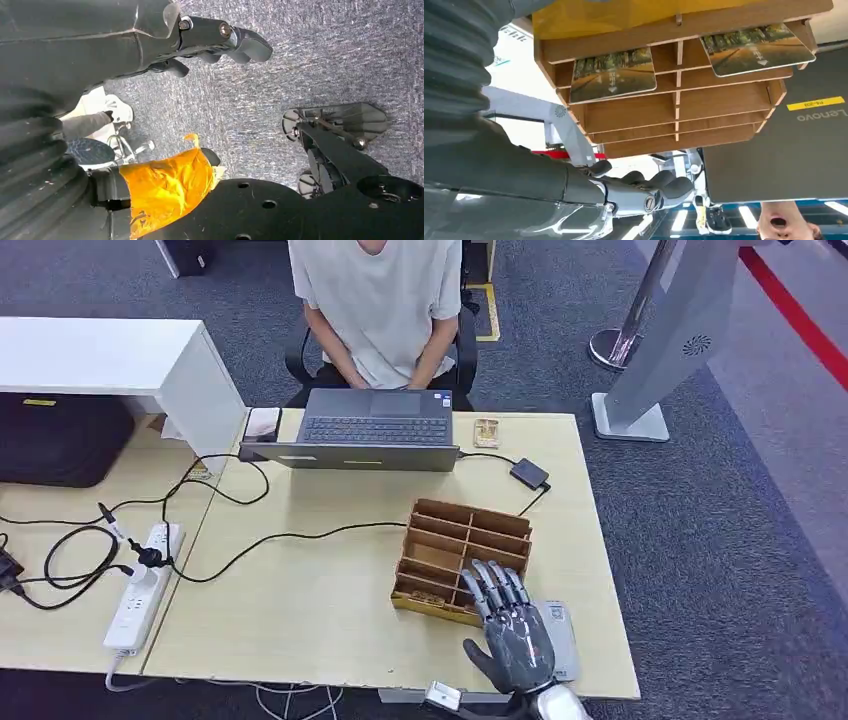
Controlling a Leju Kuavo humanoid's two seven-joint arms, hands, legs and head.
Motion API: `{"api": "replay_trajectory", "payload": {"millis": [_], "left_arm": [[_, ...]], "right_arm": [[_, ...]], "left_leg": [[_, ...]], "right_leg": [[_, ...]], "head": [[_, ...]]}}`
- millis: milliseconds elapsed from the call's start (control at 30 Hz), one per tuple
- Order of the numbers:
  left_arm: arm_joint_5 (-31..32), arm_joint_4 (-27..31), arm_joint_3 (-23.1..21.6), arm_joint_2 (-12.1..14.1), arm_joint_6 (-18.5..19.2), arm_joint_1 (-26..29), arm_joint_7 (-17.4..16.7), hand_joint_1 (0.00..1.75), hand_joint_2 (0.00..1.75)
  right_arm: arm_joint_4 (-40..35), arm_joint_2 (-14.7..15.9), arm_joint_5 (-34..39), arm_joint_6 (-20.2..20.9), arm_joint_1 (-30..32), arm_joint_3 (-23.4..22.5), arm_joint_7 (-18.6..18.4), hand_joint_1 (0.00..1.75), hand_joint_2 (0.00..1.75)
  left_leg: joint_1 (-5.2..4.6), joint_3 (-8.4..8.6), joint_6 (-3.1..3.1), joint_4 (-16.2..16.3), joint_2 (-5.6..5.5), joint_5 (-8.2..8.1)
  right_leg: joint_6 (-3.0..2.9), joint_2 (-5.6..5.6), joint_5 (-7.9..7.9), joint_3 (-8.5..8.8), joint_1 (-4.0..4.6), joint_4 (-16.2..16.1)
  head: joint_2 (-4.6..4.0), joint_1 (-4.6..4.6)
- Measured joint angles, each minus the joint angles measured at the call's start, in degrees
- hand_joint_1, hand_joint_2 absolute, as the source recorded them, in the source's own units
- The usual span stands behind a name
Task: Pass the card to the sensor for recognition and then transmit it.
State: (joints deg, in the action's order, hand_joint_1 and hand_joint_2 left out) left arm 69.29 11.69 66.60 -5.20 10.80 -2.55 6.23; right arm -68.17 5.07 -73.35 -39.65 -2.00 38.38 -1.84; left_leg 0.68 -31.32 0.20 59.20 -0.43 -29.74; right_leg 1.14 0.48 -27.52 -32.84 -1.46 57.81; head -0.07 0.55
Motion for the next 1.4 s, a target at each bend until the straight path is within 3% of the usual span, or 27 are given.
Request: {"api": "replay_trajectory", "payload": {"millis": [367, 867, 1400], "left_arm": [[0.04, 0.0, 0.0, 0.04, 0.09, 0.01, 0.0, 0.0, 1.75], [-0.37, 0.0, 0.0, 0.09, 0.02, 0.02, 0.0, 0.0, 1.75], [-0.33, 0.0, 0.0, 0.09, 0.02, 0.02, 0.0, 0.0, 1.75]], "right_arm": [[0.59, -0.15, 0.7, 0.79, -0.77, -1.4, -0.81, 0.0, 1.75], [-4.5, 0.79, 1.05, 1.95, 0.43, -2.99, -1.77, 0.0, 1.75], [-4.53, 0.96, 2.95, 1.62, 1.49, -4.17, -0.72, 0.0, 1.75]], "left_leg": [[0.0, 0.01, 0.0, 0.0, 0.0, 0.0], [0.0, 0.01, 0.0, 0.01, 0.01, 0.0], [0.0, 0.01, 0.0, 0.01, 0.02, 0.0]], "right_leg": [[0.0, 0.0, 0.0, 0.0, 0.0, 0.0], [0.0, 0.01, 0.0, 0.0, 0.0, 0.0], [0.0, 0.01, 0.0, -0.01, 0.0, 0.0]], "head": [[0.0, 0.02], [0.0, 0.02], [0.0, 0.02]]}}
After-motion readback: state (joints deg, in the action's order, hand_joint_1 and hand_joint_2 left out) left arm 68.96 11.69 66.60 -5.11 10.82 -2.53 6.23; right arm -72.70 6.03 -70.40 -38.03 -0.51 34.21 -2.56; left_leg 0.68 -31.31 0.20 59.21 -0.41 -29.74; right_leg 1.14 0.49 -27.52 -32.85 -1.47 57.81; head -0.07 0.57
